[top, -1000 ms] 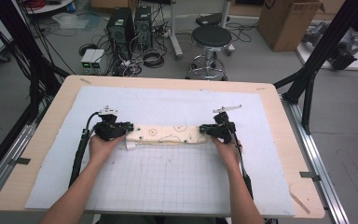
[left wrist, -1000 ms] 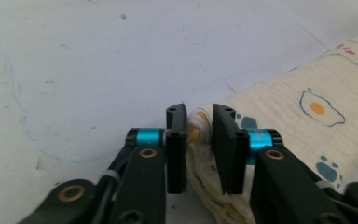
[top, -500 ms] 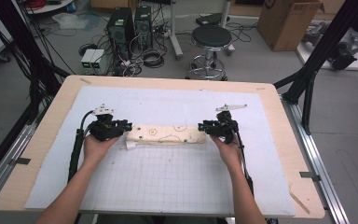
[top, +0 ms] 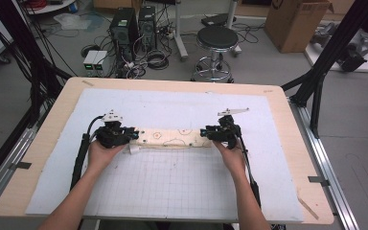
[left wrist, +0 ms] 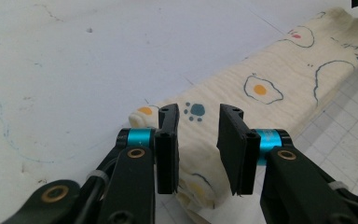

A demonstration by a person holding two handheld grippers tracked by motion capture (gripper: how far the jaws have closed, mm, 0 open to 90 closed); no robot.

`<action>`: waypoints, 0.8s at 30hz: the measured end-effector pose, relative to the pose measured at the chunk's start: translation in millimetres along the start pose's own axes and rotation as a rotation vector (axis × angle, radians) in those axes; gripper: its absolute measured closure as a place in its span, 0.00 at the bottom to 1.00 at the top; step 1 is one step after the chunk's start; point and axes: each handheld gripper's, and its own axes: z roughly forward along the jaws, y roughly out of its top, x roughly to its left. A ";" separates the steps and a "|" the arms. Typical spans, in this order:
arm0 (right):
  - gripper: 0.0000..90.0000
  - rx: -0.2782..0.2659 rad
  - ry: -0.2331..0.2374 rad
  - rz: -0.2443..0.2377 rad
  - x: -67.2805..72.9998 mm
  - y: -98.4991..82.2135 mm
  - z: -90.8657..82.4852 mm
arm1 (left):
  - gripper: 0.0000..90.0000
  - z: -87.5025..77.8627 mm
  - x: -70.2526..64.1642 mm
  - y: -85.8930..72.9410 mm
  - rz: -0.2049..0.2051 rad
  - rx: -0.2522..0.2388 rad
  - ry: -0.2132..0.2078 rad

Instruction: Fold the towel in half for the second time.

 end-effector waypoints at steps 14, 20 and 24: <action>0.47 -0.029 0.011 0.011 4.4 2.1 -11.9 | 0.59 -13.1 -5.2 -0.8 -0.007 -0.048 -0.008; 0.37 -0.035 0.005 -0.001 11.0 2.4 -16.4 | 0.48 -20.5 -6.7 -3.2 -0.006 -0.051 0.001; 0.32 -0.039 0.000 -0.013 13.4 2.4 -18.0 | 0.45 -24.3 -9.7 -2.5 0.008 -0.064 -0.008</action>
